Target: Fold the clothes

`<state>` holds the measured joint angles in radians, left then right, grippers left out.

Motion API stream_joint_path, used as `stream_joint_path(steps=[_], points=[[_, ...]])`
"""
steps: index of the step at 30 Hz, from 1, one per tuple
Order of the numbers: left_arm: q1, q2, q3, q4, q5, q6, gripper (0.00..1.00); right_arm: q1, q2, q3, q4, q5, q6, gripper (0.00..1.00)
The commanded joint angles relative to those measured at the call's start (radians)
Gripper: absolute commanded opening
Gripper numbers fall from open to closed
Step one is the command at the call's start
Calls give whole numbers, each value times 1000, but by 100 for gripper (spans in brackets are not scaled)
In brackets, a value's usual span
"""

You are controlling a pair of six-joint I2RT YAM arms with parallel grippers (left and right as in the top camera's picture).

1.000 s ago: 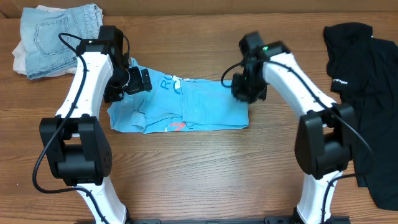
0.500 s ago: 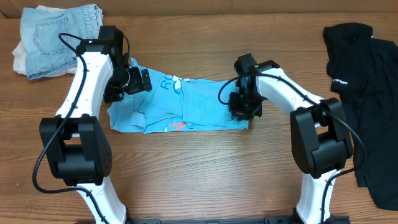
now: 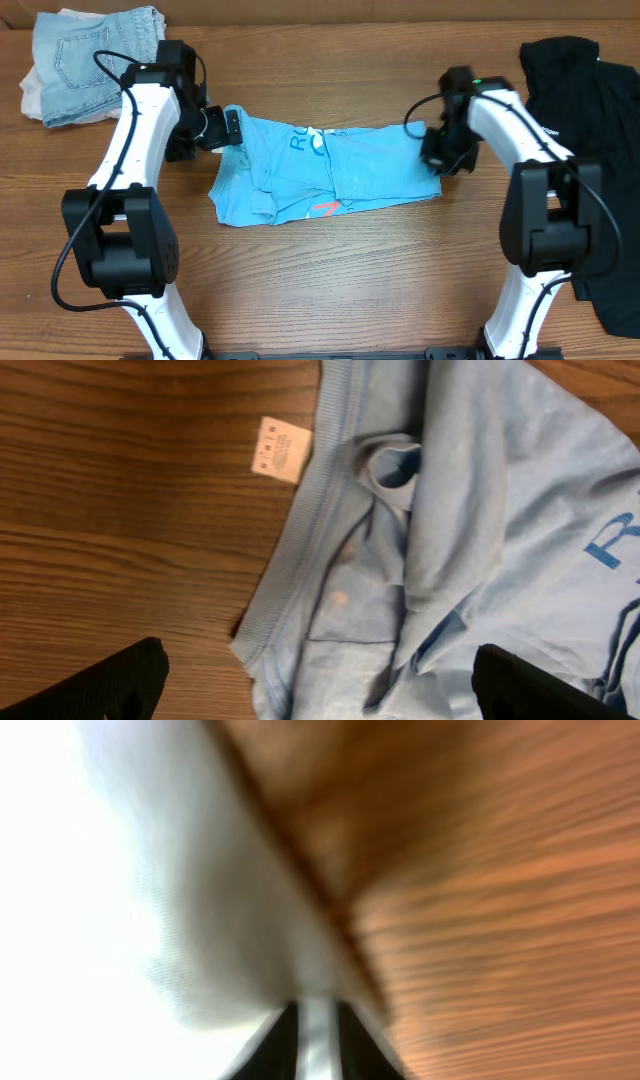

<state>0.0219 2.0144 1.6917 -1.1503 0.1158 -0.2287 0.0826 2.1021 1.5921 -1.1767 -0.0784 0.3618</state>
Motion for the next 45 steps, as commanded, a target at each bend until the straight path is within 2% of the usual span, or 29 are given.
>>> stream_joint_path(steps=[1, 2, 3, 4, 12, 20, 26, 31, 40, 45], points=[[36, 7, 10, 4, 16, 37, 100, -42, -72, 65, -10, 20, -22, 49], [42, 9, 10, 6, 48, 55, 100, -51, -80, 72, -13, 11, -22, 78], [45, 10, 10, 7, 89, 75, 100, -58, -88, 76, -15, 3, -22, 95], [46, 14, 10, 7, 133, 99, 100, -63, -94, 78, -16, -2, -23, 100], [43, 87, 10, 29, 248, 217, 100, -138, -97, 78, 63, -2, -55, 100], [125, 207, 10, 68, 241, 288, 100, -282, -98, 77, 27, -126, -56, 100], [187, 222, 10, 81, 357, 397, 100, -332, -97, 77, 18, -126, -55, 100], [171, 255, 10, 38, 441, 430, 100, -328, -97, 77, 19, -126, -55, 100], [28, 369, 10, 15, 460, 425, 100, -317, -97, 77, 11, -125, -56, 100], [-18, 381, 10, 55, 411, 348, 100, -317, -97, 77, 2, -125, -56, 100]])
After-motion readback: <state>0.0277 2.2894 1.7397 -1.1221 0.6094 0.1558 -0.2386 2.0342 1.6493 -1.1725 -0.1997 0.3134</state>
